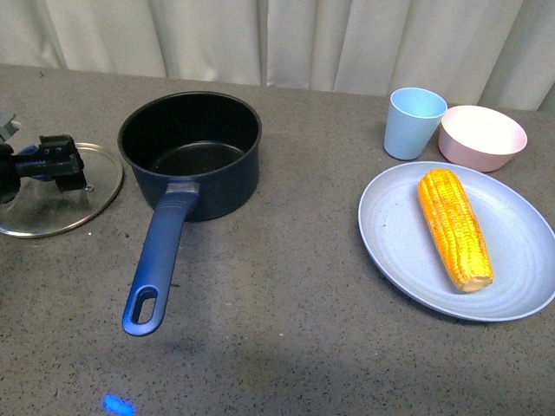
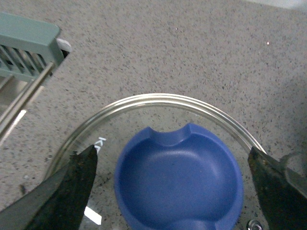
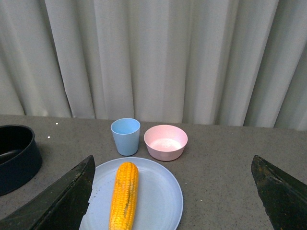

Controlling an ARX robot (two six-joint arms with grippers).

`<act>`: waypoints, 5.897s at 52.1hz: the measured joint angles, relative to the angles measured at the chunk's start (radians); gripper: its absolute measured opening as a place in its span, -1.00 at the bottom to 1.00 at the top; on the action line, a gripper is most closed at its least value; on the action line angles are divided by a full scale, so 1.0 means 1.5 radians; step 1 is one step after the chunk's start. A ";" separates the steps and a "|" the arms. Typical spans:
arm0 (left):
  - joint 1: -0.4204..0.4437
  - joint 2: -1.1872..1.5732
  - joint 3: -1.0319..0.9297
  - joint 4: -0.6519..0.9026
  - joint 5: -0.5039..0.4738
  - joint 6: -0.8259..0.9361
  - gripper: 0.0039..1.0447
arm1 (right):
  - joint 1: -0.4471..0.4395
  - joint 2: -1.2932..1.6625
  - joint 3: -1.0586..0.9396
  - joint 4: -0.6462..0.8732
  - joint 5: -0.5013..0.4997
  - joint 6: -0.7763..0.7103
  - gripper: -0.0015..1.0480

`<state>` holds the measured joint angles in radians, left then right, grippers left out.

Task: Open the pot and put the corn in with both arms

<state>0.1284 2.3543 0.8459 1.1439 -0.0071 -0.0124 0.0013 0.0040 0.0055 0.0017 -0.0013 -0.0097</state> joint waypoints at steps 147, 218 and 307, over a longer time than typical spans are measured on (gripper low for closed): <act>-0.085 -1.566 -0.551 -0.761 0.005 0.003 -0.44 | 0.000 0.000 0.000 0.000 0.000 0.000 0.82; -0.086 -1.566 -0.551 -0.761 0.005 0.005 0.88 | 0.112 1.323 0.575 0.101 0.066 0.144 0.82; -0.086 -1.566 -0.551 -0.761 0.005 0.005 0.88 | 0.351 1.502 1.101 -0.052 -0.204 0.243 -0.90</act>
<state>-0.0002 0.0048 0.0196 0.0017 0.0002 -0.0048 0.5282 2.2566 1.6573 -0.0765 -0.3077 0.3550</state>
